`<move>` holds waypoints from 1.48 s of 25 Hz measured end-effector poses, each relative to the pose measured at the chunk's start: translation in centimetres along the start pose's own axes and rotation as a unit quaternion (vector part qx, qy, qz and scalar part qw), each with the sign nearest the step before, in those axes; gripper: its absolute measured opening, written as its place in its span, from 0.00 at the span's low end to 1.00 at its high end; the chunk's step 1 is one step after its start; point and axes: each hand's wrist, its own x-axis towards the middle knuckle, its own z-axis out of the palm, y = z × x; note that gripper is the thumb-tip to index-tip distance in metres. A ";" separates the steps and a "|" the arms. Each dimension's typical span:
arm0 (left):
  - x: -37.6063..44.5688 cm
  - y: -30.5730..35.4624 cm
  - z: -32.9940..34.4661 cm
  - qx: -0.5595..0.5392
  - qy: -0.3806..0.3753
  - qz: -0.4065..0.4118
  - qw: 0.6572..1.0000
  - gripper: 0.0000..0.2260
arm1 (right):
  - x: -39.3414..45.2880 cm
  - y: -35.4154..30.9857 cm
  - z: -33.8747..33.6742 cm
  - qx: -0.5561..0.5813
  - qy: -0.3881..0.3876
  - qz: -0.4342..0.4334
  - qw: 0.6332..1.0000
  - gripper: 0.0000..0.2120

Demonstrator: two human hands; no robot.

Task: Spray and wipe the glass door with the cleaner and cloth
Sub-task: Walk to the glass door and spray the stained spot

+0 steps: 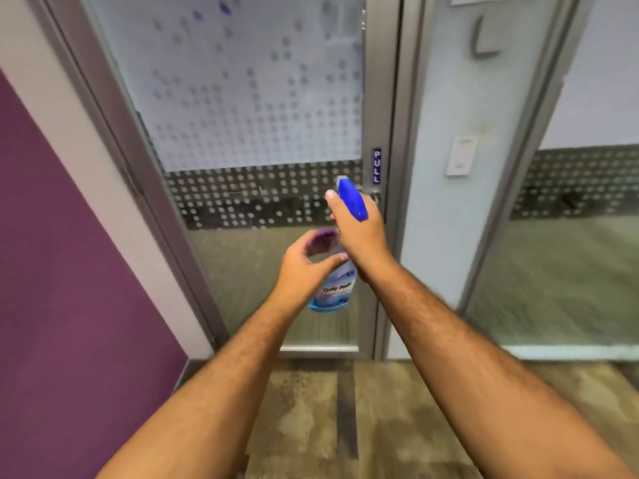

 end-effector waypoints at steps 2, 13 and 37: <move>4.8 0.9 -2.1 0.008 0.036 0.024 0.999 0.13 | 4.3 -1.2 2.8 -0.005 0.001 -0.017 1.000 0.21; 24.4 -0.5 -14.0 -0.117 0.146 0.072 0.980 0.10 | 19.5 -5.2 21.8 -0.003 0.001 -0.140 0.990 0.18; 42.4 -8.6 -30.3 -0.164 0.061 0.126 0.976 0.15 | 30.9 -7.4 42.4 -0.110 0.069 -0.236 0.963 0.13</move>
